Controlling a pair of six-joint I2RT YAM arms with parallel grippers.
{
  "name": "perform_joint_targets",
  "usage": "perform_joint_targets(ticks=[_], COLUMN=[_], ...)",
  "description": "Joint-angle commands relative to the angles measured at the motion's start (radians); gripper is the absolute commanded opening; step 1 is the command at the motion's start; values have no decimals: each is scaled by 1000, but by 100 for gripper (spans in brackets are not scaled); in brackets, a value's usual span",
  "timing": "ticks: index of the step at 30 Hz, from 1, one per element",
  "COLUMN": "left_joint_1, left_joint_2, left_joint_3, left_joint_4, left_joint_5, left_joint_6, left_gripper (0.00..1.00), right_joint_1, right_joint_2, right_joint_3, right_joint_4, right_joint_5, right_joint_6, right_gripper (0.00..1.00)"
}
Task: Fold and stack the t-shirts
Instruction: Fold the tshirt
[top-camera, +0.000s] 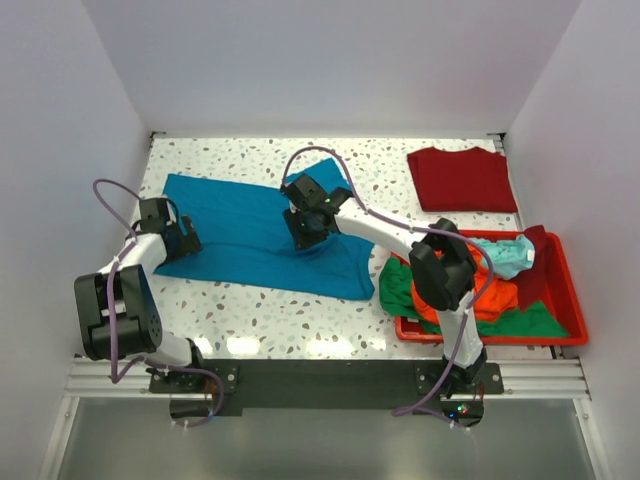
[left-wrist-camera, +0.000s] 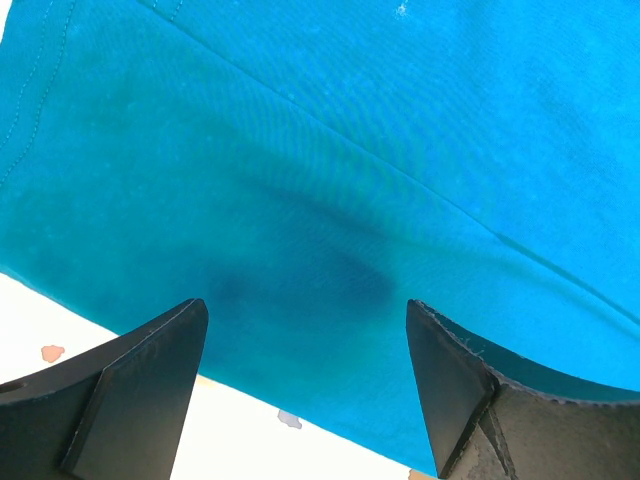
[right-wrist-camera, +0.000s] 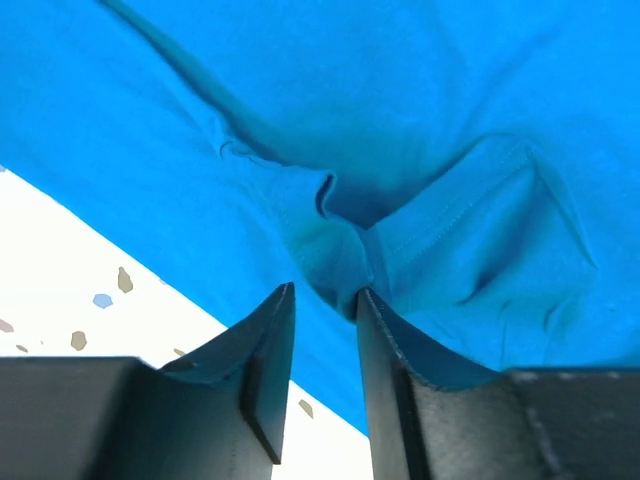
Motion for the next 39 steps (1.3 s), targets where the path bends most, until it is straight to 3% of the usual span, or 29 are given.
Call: perform_joint_targets(ticks=[1, 5, 14, 25, 32, 36, 39], left_joint_1=[5, 3, 2, 2, 3, 0, 0], left_joint_2=[4, 4, 11, 22, 27, 27, 27], left_joint_3=[8, 8, 10, 10, 11, 13, 13], left_joint_4=[43, 41, 41, 41, 41, 40, 41], left_joint_5=[5, 3, 5, 15, 15, 17, 22], left_joint_6=[10, 12, 13, 13, 12, 12, 12], left_gripper=[86, 86, 86, 86, 86, 86, 86], right_joint_1=[-12, -24, -72, -102, -102, -101, -101], right_joint_2=[-43, -30, 5, 193, 210, 198, 180], right_joint_3=[9, 41, 95, 227, 199, 170, 143], right_joint_4=[46, 62, 103, 48, 37, 34, 48], right_joint_5=[24, 19, -16, -16, -16, -16, -50], right_joint_6=[-11, 1, 64, 51, 61, 62, 67], right_gripper=[37, 44, 46, 46, 45, 37, 17])
